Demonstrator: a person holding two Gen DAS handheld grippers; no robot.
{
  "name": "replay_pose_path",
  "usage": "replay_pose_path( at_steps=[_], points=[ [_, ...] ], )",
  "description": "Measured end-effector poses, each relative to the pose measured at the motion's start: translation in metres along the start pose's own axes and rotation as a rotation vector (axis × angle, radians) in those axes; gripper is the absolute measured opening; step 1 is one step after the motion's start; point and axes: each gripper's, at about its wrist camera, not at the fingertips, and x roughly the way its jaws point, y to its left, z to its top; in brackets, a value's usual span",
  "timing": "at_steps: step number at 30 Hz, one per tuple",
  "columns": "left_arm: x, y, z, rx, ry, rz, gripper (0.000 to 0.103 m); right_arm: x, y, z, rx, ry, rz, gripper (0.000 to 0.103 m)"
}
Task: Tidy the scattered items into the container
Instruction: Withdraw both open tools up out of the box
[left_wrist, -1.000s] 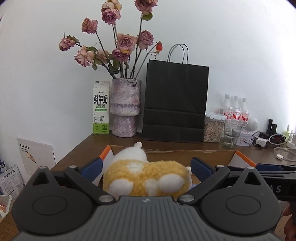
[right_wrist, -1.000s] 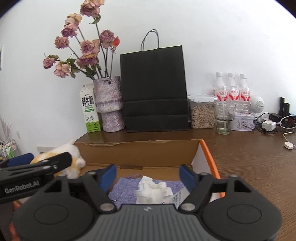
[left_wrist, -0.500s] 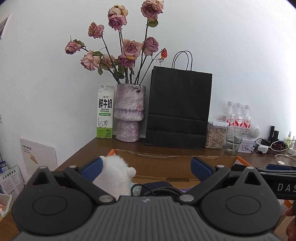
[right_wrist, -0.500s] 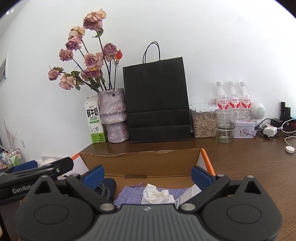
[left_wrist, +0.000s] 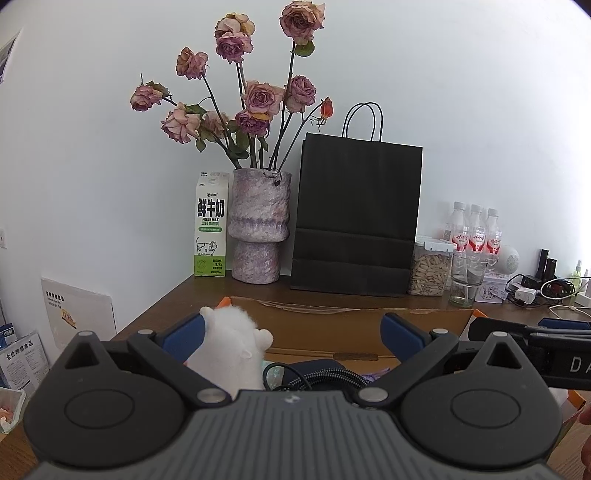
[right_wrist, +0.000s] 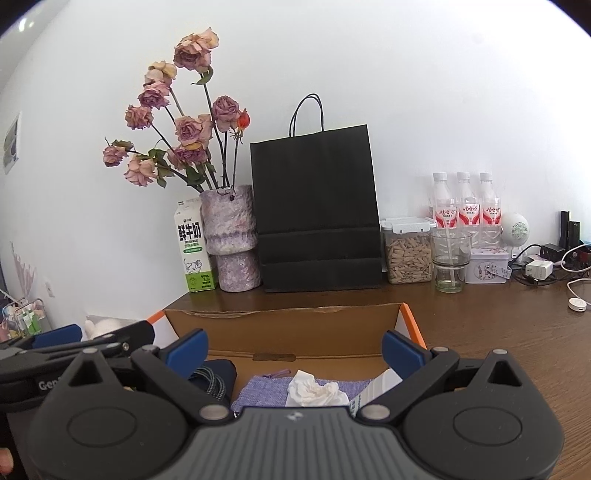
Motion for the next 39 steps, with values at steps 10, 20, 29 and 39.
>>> replay_pose_path(
  at_steps=[10,20,29,39],
  points=[
    [-0.035,0.005,-0.014,0.01,-0.13,-0.006,0.103,-0.03,0.008,-0.018,-0.07,-0.094,-0.006,0.101],
    [-0.073,0.012,-0.035,0.033,-0.171,0.022,0.103,-0.068,0.013,-0.049,-0.094,-0.096,-0.026,0.101],
    [-0.108,0.042,-0.047,-0.022,-0.033,0.052,0.103,-0.104,0.017,-0.076,-0.142,0.043,-0.012,0.101],
    [-0.122,0.065,-0.066,0.021,0.107,0.087,0.103,-0.104,0.022,-0.101,-0.161,0.238,-0.03,0.098]
  ],
)
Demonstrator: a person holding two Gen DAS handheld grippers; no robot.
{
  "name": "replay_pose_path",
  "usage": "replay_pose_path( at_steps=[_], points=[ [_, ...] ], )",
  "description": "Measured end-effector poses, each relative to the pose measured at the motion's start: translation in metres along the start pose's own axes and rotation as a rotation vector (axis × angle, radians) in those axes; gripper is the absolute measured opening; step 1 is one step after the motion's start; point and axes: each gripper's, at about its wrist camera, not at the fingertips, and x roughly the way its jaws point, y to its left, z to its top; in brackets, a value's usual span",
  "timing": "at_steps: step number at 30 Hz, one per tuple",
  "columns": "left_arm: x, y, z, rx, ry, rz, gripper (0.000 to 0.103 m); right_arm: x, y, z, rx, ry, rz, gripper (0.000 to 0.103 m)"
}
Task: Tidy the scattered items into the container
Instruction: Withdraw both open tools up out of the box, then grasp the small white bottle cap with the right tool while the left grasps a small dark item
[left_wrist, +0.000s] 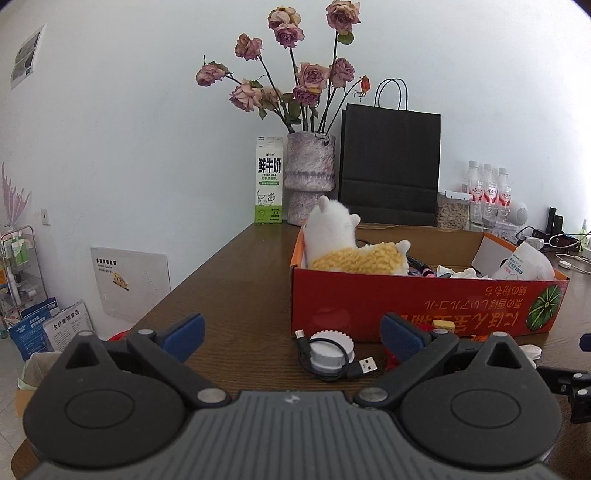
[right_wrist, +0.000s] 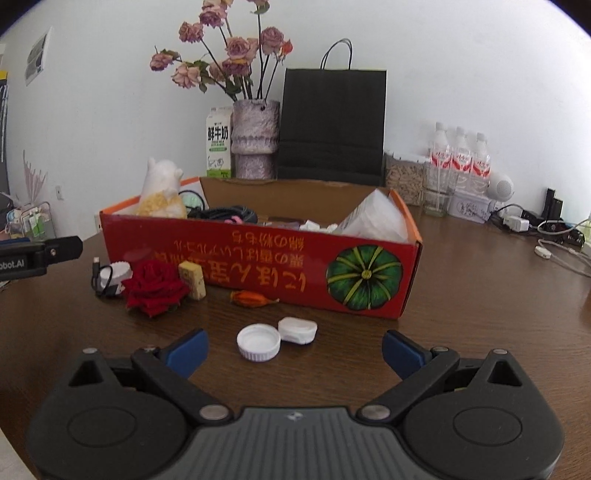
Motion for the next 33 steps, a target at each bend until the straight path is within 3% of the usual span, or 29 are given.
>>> replay_pose_path(
  at_steps=[6,15,21,24,27,29,31,33],
  points=[
    [0.018,0.005,-0.003,-0.005,0.073,0.038,0.103,0.014,-0.001,0.004,0.015,0.079,-0.005,0.098],
    [0.034,0.003,-0.002,0.006,0.17,-0.001,0.103,0.019,0.003,0.005,-0.01,0.111,-0.028,0.098],
    [0.056,-0.005,0.001,0.032,0.29,-0.05,0.103,0.025,0.002,0.008,0.048,0.113,-0.017,0.087],
    [0.062,-0.001,0.003,-0.013,0.28,-0.05,0.103,0.028,0.008,0.01,0.042,0.105,-0.004,0.077],
    [0.067,0.002,0.003,-0.029,0.309,-0.064,0.102,0.029,0.015,0.014,0.033,0.095,0.011,0.059],
    [0.065,0.001,0.003,-0.023,0.3,-0.077,0.093,0.03,0.018,0.014,0.031,0.087,0.017,0.049],
    [0.063,-0.001,0.002,-0.014,0.292,-0.078,0.083,0.029,0.019,0.014,0.029,0.077,0.016,0.031],
    [0.061,-0.002,0.002,-0.007,0.282,-0.093,0.07,0.028,0.019,0.012,0.03,0.066,0.017,0.028]
  ],
)
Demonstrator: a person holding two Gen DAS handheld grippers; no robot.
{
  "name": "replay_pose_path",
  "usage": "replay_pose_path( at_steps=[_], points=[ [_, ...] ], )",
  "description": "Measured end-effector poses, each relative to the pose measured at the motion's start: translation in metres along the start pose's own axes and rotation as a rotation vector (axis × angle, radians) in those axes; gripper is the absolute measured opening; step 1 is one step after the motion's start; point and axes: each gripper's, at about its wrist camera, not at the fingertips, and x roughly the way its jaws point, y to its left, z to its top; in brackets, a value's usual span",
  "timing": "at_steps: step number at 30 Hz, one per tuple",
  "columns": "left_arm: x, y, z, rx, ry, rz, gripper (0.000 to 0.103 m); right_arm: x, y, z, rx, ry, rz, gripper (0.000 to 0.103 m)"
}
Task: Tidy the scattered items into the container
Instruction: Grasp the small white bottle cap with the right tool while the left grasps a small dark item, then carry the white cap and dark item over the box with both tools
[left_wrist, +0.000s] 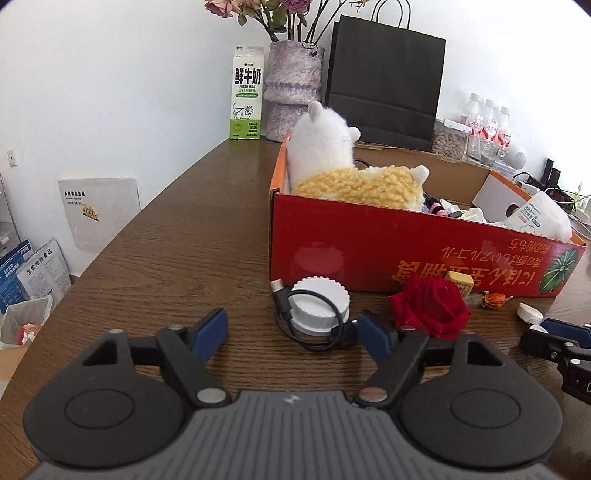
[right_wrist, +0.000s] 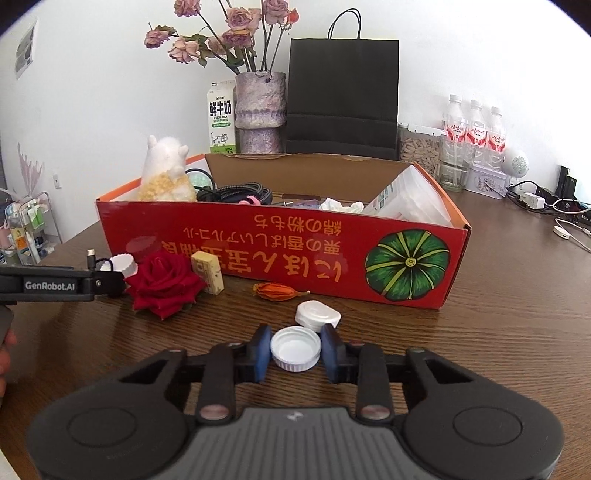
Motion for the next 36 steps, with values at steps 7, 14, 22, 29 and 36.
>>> replay_pose_path(
  at_steps=[7,14,22,29,36],
  points=[
    [-0.007,-0.005,-0.005,-0.012,-0.019,-0.046,0.02,-0.004,-0.003,-0.005,0.018,-0.026,-0.001,0.027],
    [-0.017,-0.006,-0.013,-0.016,-0.058,-0.017,0.01,-0.008,-0.002,-0.007,0.017,-0.048,-0.008,0.027],
    [-0.027,0.0,-0.018,-0.038,-0.069,-0.012,0.01,-0.014,-0.004,-0.01,0.026,-0.067,-0.001,0.027],
    [-0.049,-0.003,-0.008,-0.018,-0.133,-0.028,0.01,-0.023,-0.01,-0.01,0.03,-0.083,-0.001,0.027],
    [-0.067,-0.02,0.02,0.014,-0.226,-0.072,0.01,-0.039,-0.012,0.018,0.026,-0.176,-0.005,0.027]
  ],
)
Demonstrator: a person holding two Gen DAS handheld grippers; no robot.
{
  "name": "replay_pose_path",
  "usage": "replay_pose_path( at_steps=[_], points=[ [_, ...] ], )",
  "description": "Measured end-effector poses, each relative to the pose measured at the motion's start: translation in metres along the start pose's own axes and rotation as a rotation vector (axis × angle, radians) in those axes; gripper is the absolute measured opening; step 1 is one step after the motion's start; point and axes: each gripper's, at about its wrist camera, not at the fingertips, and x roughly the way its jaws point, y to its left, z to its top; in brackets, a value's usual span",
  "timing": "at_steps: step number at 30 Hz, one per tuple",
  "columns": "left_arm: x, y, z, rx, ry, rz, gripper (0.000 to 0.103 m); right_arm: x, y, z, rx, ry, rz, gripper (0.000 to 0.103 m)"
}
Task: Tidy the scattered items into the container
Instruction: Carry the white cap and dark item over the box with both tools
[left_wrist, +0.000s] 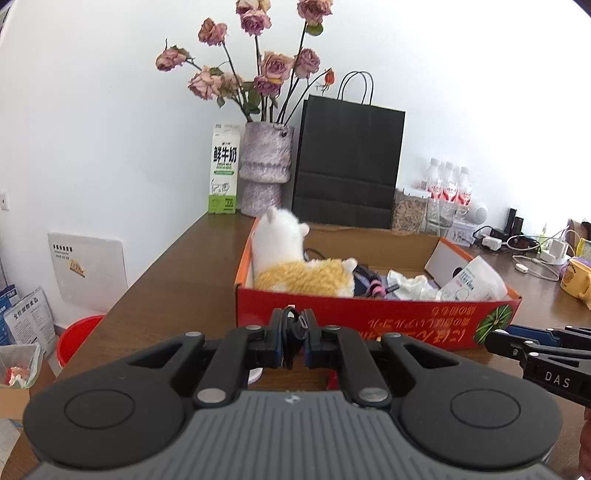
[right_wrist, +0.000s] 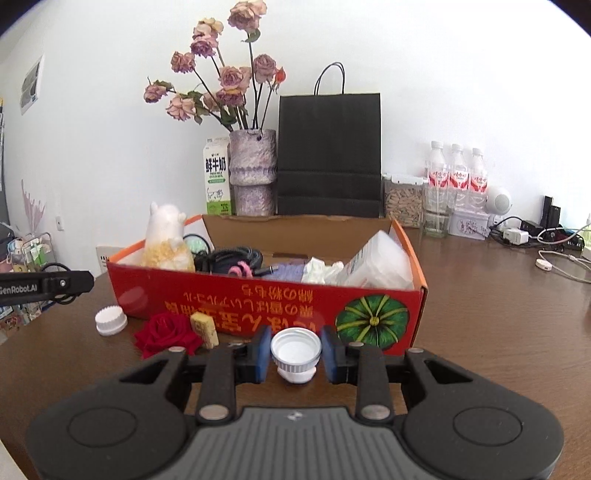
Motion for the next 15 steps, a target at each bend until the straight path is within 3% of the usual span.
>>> replay_pose_path(
  at_steps=[8,15],
  points=[
    [0.018,-0.028,0.038,0.013,-0.072,-0.046,0.01,0.01,0.002,0.046,-0.01,-0.109,0.0,0.028],
    [0.062,-0.044,0.057,0.005,-0.08,-0.055,0.01,0.047,-0.003,0.074,-0.01,-0.134,-0.006,0.028]
  ],
)
